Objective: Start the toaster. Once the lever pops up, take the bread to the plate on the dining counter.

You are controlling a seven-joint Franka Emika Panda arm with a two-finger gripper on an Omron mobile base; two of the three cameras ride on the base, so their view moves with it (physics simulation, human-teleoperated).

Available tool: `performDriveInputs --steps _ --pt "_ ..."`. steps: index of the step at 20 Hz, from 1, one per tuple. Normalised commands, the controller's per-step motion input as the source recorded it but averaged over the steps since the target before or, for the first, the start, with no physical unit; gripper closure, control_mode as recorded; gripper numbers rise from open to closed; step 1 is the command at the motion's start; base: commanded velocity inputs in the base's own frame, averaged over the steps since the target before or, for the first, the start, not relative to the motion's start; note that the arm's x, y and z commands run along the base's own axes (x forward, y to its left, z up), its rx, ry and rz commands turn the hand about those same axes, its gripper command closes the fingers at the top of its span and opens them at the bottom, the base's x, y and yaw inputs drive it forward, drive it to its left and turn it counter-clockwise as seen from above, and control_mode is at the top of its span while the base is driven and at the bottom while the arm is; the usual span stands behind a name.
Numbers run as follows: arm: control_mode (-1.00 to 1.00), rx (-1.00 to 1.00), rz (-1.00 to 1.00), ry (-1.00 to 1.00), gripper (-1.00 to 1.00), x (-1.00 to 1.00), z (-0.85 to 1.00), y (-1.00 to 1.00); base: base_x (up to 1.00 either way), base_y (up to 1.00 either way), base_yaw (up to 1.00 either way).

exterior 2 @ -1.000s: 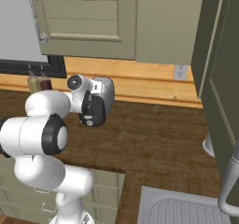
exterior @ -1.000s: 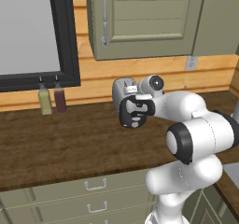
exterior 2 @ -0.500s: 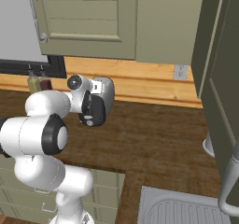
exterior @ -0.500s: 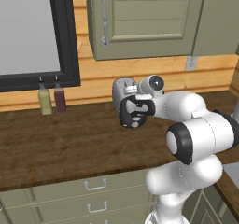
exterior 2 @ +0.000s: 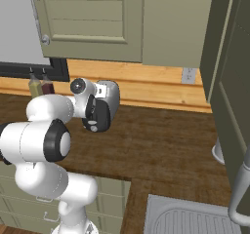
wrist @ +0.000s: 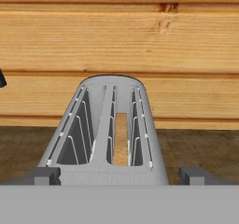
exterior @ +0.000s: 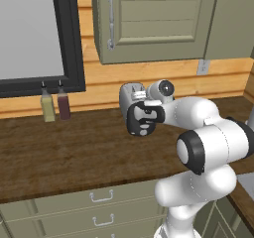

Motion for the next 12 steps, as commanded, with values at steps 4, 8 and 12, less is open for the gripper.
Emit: performDriveInputs --steps 4,8,12 --pt "-1.0 0.0 0.0 0.0 -1.0 0.0 0.0 0.0 0.0 0.0 0.0" --pt "-1.0 0.0 0.0 0.0 -1.0 0.0 0.0 0.0 0.0 0.0 0.0" --pt "-1.0 0.0 0.0 0.0 -1.0 0.0 0.0 0.0 0.0 0.0 0.0"
